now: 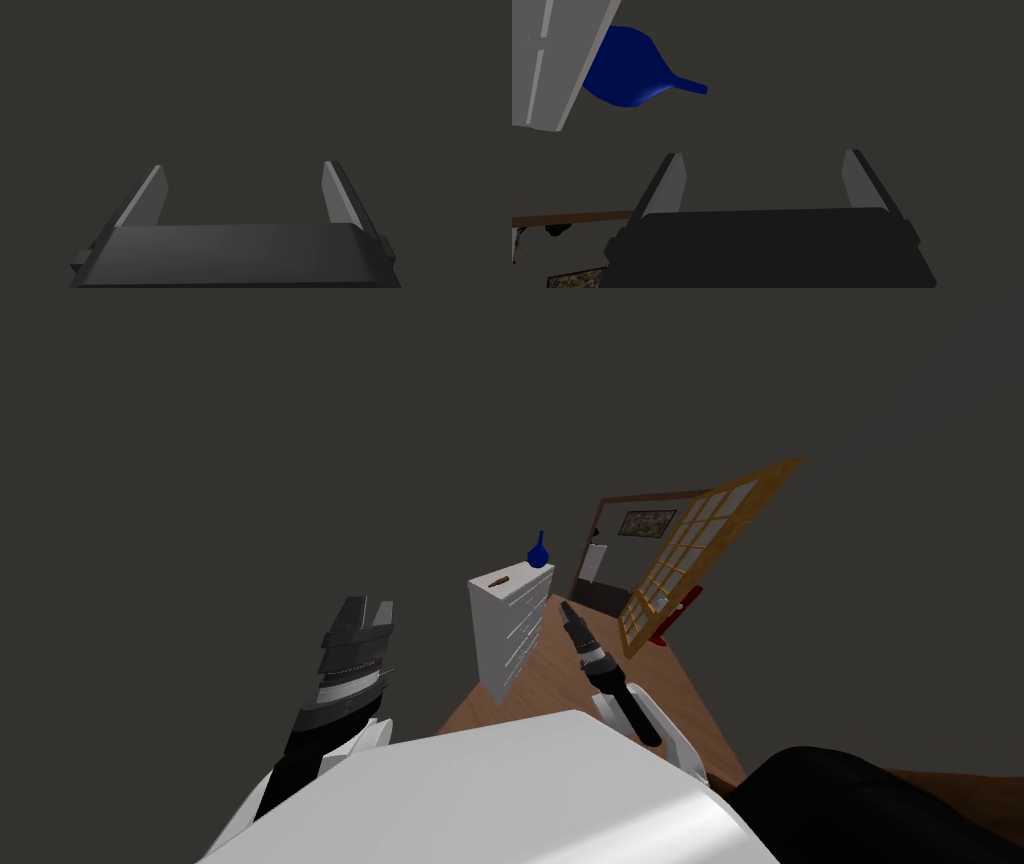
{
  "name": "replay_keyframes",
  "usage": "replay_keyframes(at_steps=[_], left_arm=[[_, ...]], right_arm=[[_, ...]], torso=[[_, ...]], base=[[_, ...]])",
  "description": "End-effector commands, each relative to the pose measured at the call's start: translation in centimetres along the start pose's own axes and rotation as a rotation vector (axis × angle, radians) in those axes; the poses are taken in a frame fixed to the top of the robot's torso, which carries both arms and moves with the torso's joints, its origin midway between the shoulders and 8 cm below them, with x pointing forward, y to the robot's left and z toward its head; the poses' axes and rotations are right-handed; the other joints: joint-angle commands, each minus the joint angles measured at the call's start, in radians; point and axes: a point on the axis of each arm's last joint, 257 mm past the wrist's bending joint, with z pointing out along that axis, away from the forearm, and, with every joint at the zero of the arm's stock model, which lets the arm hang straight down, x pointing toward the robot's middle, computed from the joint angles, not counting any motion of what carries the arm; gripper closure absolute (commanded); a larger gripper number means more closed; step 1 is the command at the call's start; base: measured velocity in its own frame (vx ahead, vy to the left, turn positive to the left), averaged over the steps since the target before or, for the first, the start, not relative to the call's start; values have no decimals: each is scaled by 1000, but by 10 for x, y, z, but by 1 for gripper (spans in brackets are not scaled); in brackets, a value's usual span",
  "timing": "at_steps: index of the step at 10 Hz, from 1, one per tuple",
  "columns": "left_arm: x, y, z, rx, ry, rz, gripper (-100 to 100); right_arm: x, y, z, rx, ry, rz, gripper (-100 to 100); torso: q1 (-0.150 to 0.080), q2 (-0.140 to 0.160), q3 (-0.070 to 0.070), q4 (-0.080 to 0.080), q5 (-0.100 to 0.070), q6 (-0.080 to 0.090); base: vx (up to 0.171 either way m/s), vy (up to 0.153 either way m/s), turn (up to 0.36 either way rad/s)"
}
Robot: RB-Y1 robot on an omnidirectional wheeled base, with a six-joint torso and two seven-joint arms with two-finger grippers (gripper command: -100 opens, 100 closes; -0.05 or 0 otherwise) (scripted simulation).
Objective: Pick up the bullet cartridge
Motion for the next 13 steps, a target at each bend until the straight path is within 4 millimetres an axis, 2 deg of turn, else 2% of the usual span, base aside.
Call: replay_keyframes(at_steps=[1,13], left_arm=[[0,0,0,0,0,0,0],[0,0,0,0,0,0,0]], right_arm=[[4,-2,0,-4,46,-18,-100],[28,-22,-13,-19,368,-146,-100]], torso=[[0,0,0,0,0,0],[2,-2,-1,0,0,0]], base=[[-55,-76,64],[-40,-53,76]])
